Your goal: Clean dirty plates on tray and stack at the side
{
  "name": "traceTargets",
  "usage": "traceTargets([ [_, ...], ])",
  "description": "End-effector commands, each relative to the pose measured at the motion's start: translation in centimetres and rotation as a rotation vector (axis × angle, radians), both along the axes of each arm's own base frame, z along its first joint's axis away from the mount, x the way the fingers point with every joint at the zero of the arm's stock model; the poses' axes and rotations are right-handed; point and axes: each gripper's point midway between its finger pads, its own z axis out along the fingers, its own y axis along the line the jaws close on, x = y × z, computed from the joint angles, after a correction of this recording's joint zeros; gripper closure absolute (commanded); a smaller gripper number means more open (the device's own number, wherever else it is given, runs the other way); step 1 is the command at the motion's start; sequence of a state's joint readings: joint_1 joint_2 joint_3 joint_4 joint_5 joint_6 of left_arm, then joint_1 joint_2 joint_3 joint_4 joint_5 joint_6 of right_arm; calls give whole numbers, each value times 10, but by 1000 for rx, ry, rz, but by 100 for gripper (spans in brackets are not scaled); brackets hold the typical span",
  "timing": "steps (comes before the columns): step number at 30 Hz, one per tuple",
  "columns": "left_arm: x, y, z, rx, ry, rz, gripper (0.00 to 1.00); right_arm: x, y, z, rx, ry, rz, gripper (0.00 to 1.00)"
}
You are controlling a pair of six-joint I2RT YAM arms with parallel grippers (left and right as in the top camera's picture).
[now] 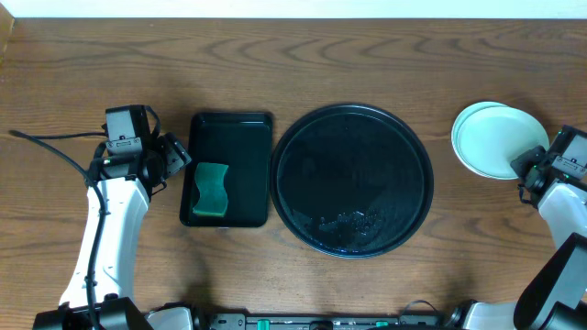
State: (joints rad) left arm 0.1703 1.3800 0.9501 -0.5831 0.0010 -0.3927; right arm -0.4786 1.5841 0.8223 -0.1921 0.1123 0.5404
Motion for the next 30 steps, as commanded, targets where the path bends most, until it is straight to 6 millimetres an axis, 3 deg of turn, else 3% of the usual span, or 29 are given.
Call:
traceTargets([
  [1, 4, 2, 9, 4, -22, 5, 18, -3, 5, -19, 40, 34, 6, 99],
  [5, 4, 2, 9, 4, -22, 6, 17, 2, 12, -36, 83, 43, 32, 99],
  [9, 4, 2, 8, 4, -22, 5, 17, 3, 13, -38, 90, 41, 37, 96],
  [10, 4, 2, 8, 4, -22, 5, 18, 3, 13, -38, 90, 41, 37, 85],
  [12, 4, 2, 8, 4, -22, 6, 17, 3, 13, -38, 80, 47, 54, 52],
  [16, 4, 2, 9, 4, -22, 6, 18, 6, 16, -31, 52, 52, 133, 42],
  [19, 4, 2, 8, 4, -22, 6, 18, 11, 23, -10, 41, 8, 209, 35],
  [23, 4, 2, 8, 4, -22, 6, 18, 19, 42, 33, 17, -93, 331, 34],
  [27, 4, 2, 8, 4, -22, 5, 17, 29, 87, 85, -12, -232, 544, 32],
  [30, 4, 2, 8, 4, -22, 6, 17, 30, 138, 114, -5, -320, 755, 31],
])
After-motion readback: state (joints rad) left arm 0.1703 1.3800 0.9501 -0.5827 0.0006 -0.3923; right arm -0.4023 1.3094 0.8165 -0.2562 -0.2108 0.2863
